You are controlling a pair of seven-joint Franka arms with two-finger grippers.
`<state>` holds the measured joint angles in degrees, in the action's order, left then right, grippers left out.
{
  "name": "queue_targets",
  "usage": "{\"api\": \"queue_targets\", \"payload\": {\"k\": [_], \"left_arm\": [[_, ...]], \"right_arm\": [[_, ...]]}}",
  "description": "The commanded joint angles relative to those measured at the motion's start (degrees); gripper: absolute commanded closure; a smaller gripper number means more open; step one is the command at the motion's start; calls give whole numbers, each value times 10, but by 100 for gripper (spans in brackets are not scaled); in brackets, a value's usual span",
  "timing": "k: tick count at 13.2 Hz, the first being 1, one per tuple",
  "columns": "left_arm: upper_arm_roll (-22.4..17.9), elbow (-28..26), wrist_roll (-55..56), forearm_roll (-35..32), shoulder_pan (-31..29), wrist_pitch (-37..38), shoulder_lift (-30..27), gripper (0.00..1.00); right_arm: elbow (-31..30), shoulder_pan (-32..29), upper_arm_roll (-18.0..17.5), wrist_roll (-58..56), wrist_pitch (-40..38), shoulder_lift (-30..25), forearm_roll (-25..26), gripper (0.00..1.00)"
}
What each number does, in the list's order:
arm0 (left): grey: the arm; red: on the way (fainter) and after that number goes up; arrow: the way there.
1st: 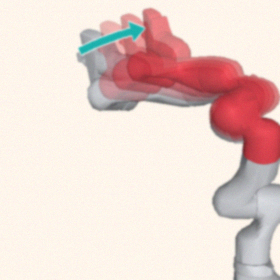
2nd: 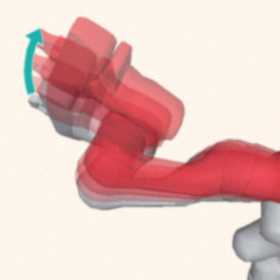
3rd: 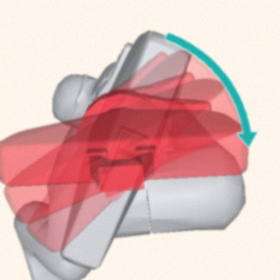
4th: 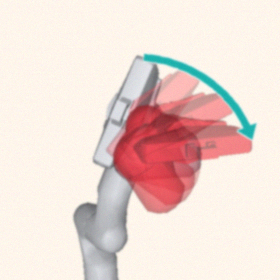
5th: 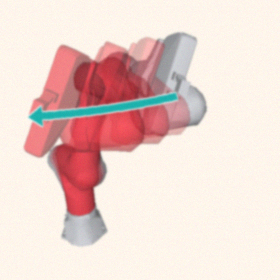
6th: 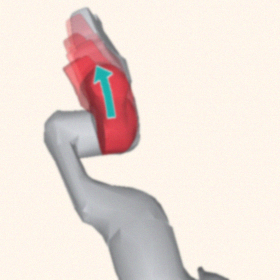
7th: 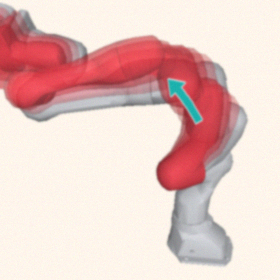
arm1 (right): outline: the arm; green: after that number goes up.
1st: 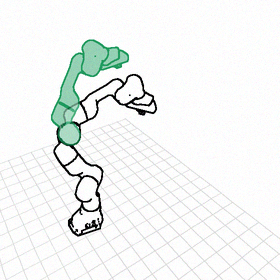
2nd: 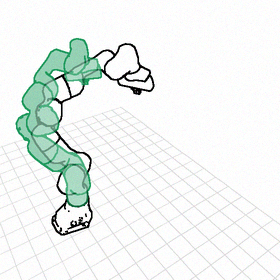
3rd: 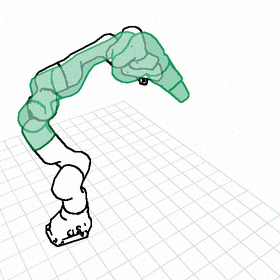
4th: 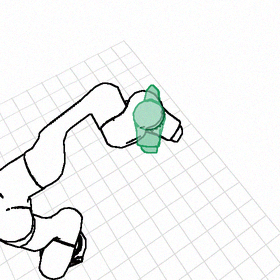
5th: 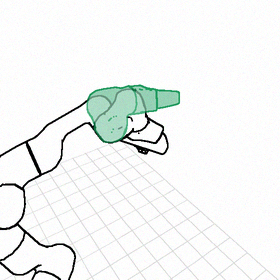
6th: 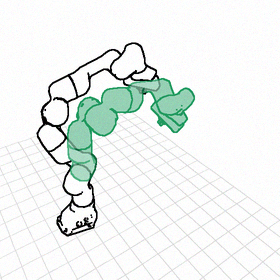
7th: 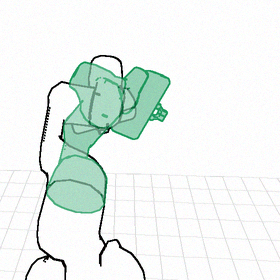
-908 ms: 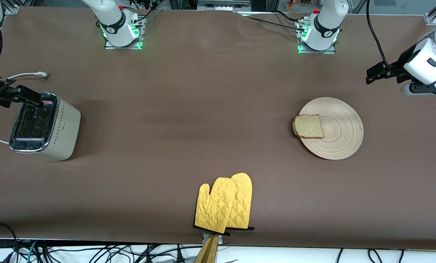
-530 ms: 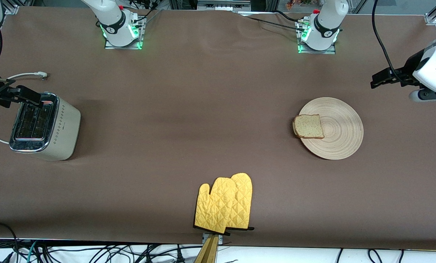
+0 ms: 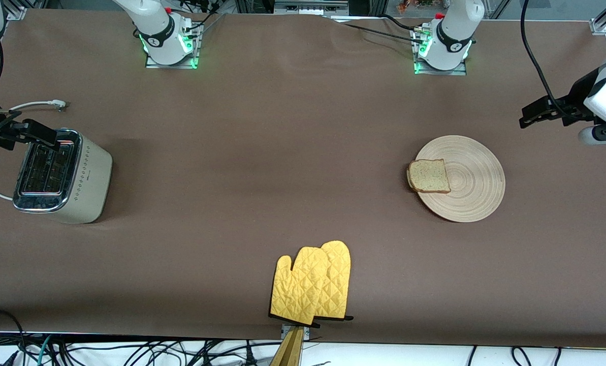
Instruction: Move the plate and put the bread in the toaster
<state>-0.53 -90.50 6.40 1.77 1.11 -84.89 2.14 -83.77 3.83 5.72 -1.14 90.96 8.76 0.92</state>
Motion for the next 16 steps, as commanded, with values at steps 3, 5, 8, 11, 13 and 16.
{"api": "queue_targets", "payload": {"k": [3,5,8,11,13,16], "left_arm": [[1,18,-21,22,-5,26,13,0],[-1,19,-76,30,-10,26,19,0],[-1,17,-76,30,-12,26,21,0],[-2,15,-76,41,-17,27,23,0],[-2,14,-76,41,-19,26,24,0],[-2,14,-76,42,-20,27,25,0]], "right_arm": [[13,-4,-3,-10,-3,6,8,0],[13,-4,-3,-10,-3,6,8,0],[13,-5,-3,-10,-3,7,8,0],[13,-5,-3,-10,-3,7,8,0],[13,-5,-3,-10,-3,7,8,0],[13,-5,-3,-10,-3,7,8,0]]}}
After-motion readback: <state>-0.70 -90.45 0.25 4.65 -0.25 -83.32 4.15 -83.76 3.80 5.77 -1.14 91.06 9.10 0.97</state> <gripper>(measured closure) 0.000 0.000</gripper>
